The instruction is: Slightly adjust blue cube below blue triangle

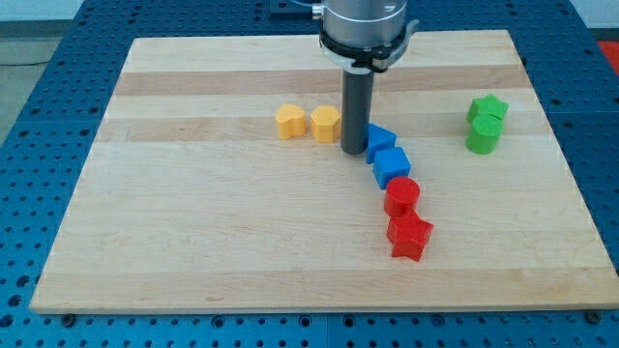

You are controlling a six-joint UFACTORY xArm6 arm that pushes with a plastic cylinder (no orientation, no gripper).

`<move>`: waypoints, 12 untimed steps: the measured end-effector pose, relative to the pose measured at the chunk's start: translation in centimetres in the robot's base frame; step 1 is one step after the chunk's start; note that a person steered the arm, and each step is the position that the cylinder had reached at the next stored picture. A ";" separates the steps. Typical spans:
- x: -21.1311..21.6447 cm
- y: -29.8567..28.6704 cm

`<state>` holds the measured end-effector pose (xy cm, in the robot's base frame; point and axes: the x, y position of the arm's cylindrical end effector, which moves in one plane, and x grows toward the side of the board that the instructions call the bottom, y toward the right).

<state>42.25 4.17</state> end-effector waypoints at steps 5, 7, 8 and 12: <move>0.9 -1.4; 4.9 -1.3; 5.0 -1.2; 5.0 0.5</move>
<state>47.23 4.64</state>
